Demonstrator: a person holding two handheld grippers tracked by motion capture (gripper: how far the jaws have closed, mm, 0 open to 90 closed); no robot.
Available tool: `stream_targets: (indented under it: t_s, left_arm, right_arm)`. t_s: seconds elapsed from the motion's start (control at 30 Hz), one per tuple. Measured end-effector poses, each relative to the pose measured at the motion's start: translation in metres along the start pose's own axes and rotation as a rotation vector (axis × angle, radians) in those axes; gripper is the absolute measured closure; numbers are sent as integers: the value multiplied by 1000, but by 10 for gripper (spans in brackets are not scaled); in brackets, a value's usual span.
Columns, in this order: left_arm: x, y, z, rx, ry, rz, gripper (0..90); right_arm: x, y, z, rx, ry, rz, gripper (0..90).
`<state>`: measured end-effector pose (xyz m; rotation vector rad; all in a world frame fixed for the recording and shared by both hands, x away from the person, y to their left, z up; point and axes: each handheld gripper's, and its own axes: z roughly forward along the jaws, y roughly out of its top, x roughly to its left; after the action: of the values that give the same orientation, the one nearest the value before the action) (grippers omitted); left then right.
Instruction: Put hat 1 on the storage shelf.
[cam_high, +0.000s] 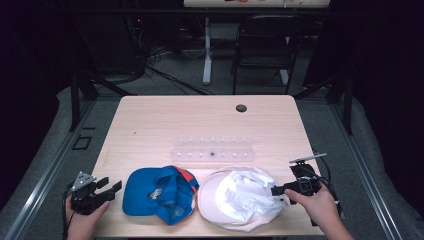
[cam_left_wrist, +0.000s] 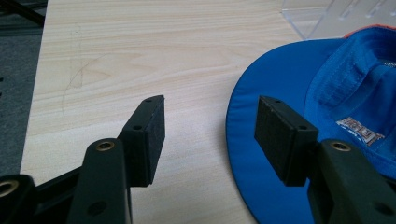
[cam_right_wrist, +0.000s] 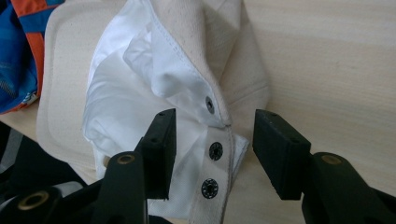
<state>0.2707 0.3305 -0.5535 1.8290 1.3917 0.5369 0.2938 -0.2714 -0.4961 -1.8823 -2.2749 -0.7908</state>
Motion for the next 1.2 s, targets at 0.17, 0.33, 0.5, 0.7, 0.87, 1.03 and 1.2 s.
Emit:
stream_targets:
  t_s: [0.17, 0.33, 0.5, 0.7, 0.87, 1.03, 1.2]
  left_arm:
    - [0, 0, 0, 0, 0, 1, 437]
    - [0, 0, 0, 1, 0, 1, 437]
    - [0, 0, 0, -1, 1, 1, 438]
    - [1, 0, 0, 2, 1, 3, 437]
    - [1, 0, -1, 1, 3, 3, 437]
    - [1, 0, -1, -1, 3, 3, 437]
    - [1, 0, -1, -1, 3, 1, 437]
  right_arm:
    - [-5, 2, 5, 27, 15, 20, 509]
    - [-11, 2, 13, 58, 45, 40, 572]
    - [-13, 1, 18, 82, 82, 74, 685]
    - [-16, 2, 15, 83, 135, 97, 781]
    - [-17, 2, 14, 81, 144, 102, 794]
    - [-16, 2, 12, 105, 189, 144, 806]
    - [-13, 3, 10, 99, 225, 183, 809]
